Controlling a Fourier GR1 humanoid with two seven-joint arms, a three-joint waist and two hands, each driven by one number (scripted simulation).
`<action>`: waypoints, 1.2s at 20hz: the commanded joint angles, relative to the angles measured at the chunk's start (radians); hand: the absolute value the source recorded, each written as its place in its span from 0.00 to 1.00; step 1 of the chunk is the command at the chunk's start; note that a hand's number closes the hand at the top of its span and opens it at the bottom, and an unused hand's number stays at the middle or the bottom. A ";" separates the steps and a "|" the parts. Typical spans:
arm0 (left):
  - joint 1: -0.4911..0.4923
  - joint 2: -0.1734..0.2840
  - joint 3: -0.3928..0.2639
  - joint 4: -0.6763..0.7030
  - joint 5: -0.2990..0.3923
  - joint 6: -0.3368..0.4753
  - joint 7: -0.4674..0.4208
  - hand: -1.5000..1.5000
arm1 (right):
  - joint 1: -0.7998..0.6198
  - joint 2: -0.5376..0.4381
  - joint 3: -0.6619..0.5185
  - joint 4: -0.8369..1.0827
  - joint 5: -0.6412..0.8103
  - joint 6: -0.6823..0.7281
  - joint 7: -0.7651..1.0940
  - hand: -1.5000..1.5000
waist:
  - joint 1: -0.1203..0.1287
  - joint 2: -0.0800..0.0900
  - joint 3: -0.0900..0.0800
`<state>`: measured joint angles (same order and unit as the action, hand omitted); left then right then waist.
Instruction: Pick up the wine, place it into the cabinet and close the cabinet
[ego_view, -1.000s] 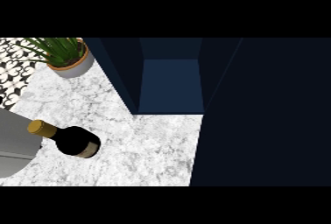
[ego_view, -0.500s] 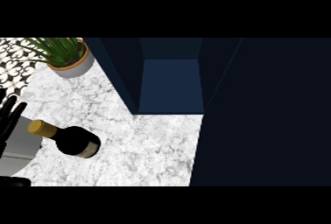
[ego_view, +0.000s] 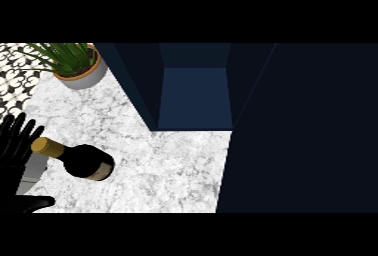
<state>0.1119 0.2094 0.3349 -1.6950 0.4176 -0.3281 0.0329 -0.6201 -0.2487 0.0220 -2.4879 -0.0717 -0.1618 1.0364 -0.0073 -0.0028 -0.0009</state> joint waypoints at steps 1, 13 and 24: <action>0.102 -0.001 0.029 0.078 -0.019 -0.116 -0.143 0.00 | 0.025 -0.004 -0.025 -0.082 -0.078 0.002 0.064 0.00 | 0.008 0.000 0.000; -0.055 -0.043 -0.028 0.371 -0.178 -0.062 -0.279 0.00 | 0.002 -0.022 -0.062 -0.080 -0.127 0.010 0.056 0.00 | 0.000 0.001 0.000; -0.175 0.031 0.014 0.741 -0.197 -0.159 -0.454 0.00 | -0.007 0.000 0.012 -0.054 -0.058 -0.003 0.022 0.00 | 0.002 0.002 0.000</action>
<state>-0.0180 0.2189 0.3373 -1.0583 0.2155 -0.4528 -0.3827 -0.6378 -0.2508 0.0487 -2.4840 -0.0648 -0.1743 1.0273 -0.0076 -0.0018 -0.0012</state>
